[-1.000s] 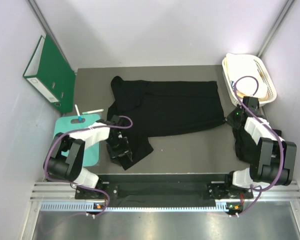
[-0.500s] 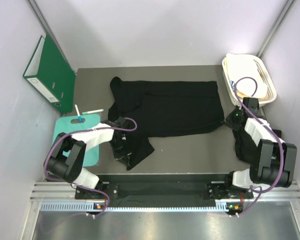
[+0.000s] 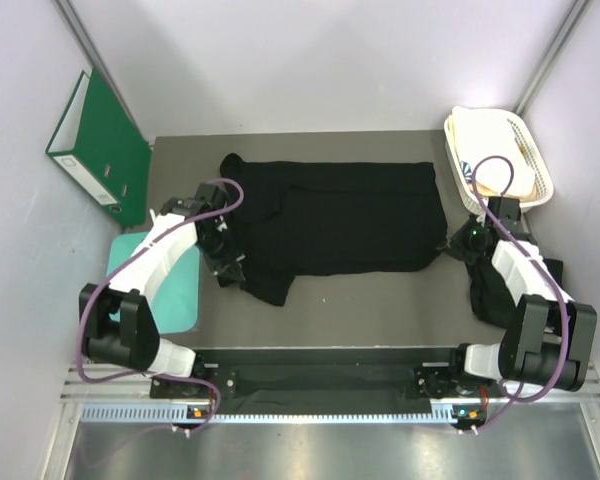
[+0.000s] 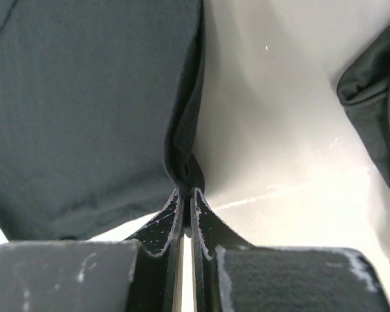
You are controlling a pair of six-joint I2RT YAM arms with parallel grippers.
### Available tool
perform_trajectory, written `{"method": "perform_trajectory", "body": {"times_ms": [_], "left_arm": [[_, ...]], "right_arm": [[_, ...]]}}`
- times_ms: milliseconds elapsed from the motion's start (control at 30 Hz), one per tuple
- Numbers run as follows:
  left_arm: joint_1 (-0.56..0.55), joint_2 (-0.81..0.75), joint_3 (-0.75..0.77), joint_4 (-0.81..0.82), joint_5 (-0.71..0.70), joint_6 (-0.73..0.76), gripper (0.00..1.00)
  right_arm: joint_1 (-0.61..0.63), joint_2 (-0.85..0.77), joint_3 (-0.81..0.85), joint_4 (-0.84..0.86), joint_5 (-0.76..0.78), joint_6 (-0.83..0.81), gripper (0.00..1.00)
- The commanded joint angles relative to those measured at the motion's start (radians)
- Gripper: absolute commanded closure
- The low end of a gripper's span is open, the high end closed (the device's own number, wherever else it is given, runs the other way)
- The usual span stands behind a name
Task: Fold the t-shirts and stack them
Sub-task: Fold the other side of the tshirt into a rectangle
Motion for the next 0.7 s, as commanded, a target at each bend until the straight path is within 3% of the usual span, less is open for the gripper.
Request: {"method": "perform_trajectory", "body": {"times_ms": [0,333,667], "left_arm": [[0.025,0.079,0.154,-0.022,0.02,0.076,1.0],[0.049,0.347,0.5,0.018,0.099,0.119,1.0],[0.138,0.515,0.792,0.004,0.161,0.137,1.0]], "right_arm": [[-0.01,0.022,0.092,-0.02,-0.031,-0.014,0.98],[-0.012,0.166,0.244,-0.001,-0.072,0.014,0.97],[-0.012,0.427,0.42,0.036,-0.105,0.023,0.97]]}}
